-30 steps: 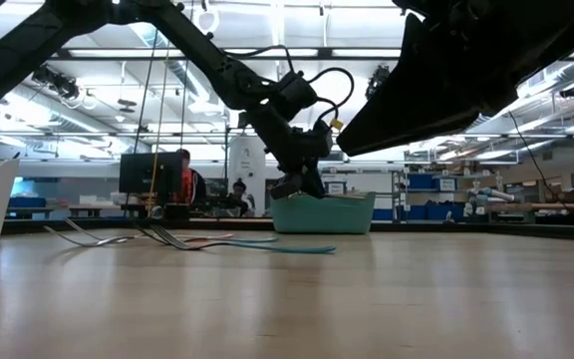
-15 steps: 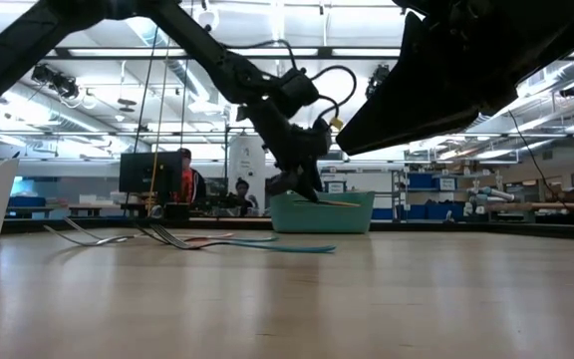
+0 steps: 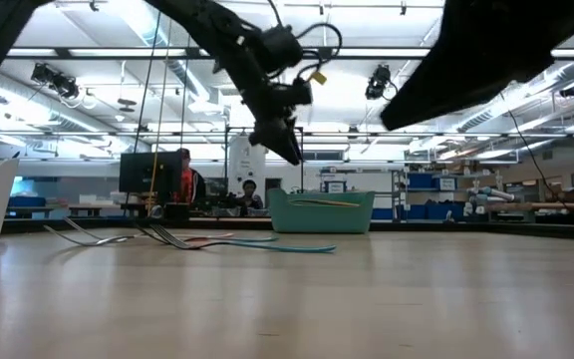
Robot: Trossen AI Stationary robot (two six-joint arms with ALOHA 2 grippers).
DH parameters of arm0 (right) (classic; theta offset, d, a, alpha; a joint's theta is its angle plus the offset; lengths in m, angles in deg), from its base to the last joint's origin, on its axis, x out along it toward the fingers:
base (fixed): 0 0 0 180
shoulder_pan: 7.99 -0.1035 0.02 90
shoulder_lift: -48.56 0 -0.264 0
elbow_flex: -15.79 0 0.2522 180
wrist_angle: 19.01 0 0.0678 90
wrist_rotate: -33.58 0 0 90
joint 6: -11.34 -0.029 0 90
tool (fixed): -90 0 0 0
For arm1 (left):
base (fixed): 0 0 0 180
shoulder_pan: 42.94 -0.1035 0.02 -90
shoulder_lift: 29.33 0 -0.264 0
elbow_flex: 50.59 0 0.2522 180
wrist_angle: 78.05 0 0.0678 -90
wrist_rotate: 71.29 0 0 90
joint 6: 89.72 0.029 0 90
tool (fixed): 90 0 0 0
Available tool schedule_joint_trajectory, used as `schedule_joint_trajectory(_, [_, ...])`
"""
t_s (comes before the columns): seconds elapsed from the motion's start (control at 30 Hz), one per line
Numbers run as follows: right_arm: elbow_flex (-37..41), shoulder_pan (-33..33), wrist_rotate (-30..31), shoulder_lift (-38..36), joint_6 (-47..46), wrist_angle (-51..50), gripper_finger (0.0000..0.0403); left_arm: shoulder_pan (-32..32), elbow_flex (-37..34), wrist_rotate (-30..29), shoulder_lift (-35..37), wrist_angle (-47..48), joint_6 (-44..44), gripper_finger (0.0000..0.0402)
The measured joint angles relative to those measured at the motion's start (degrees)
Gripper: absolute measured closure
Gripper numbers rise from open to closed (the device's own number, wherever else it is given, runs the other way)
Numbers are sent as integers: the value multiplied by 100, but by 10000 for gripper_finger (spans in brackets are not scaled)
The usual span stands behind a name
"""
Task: Sort silverware by color (type)
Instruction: Put the blue fork into the white bin
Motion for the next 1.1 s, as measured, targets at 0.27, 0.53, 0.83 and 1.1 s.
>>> schedule_joint_trajectory(0.27, [0, 14, -108, -413, 176, -1016, 289, 274, -1298, 82, 924, -668, -708, 254])
schedule_joint_trajectory(0.53, [0, 648, -610, -433, 1218, -1004, 291, 671, -2240, 51, 1569, -887, -1642, 254])
schedule_joint_trajectory(0.83, [0, 1574, -1283, -435, 2390, -926, 312, 1142, -3263, -4, 2020, -1440, -2495, 254])
schedule_joint_trajectory(1.1, [2, 2193, -1681, -437, 3307, -722, 318, 1614, -3708, -42, 2206, -1434, -3207, 254])
